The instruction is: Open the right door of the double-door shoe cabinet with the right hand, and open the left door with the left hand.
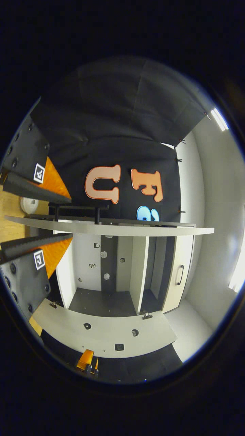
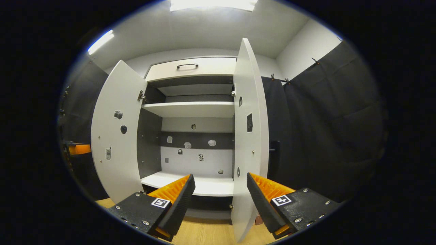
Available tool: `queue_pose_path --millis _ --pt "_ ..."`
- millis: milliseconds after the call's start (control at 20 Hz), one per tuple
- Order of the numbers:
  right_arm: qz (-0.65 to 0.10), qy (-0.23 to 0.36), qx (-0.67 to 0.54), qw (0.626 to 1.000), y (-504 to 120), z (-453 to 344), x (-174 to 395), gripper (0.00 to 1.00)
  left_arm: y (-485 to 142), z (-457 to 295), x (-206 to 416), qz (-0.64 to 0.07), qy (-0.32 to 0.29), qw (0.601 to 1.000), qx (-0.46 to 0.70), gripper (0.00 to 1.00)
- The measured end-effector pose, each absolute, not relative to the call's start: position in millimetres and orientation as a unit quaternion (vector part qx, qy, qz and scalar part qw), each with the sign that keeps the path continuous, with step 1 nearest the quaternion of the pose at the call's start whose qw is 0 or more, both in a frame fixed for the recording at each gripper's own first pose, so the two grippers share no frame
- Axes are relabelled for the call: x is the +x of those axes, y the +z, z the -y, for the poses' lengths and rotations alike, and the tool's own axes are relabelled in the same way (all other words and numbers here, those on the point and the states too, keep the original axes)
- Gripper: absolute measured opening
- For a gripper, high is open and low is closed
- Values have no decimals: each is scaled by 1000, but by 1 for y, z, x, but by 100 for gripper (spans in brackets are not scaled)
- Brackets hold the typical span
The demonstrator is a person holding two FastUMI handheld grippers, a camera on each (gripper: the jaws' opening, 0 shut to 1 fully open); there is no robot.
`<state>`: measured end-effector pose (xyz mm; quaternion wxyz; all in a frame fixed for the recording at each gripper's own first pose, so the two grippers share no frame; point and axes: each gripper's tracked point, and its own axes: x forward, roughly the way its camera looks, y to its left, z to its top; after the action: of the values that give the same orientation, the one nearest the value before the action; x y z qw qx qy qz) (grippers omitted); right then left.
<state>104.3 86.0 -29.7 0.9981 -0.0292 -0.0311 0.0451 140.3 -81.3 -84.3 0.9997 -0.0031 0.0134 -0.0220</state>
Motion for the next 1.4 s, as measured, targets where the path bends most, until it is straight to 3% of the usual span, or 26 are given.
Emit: queue_pose_path --millis 100,350,450,650,1400 --pt "35 47 -29 998 -26 -86 104 93 -82 83 138 -17 -17 1000 -1 71" --pt "41 50 -30 997 -21 -83 101 93 -79 93 135 -18 -18 1000 -10 83" --pt "44 49 -32 997 -19 -81 101 93 -76 91 136 -10 -10 1000 -10 99" --pt "44 46 -36 997 -18 -77 101 93 -66 89 139 13 4 1000 -3 95" --pt "50 53 -40 997 -16 -83 101 93 -63 89 138 15 7 1000 7 95"
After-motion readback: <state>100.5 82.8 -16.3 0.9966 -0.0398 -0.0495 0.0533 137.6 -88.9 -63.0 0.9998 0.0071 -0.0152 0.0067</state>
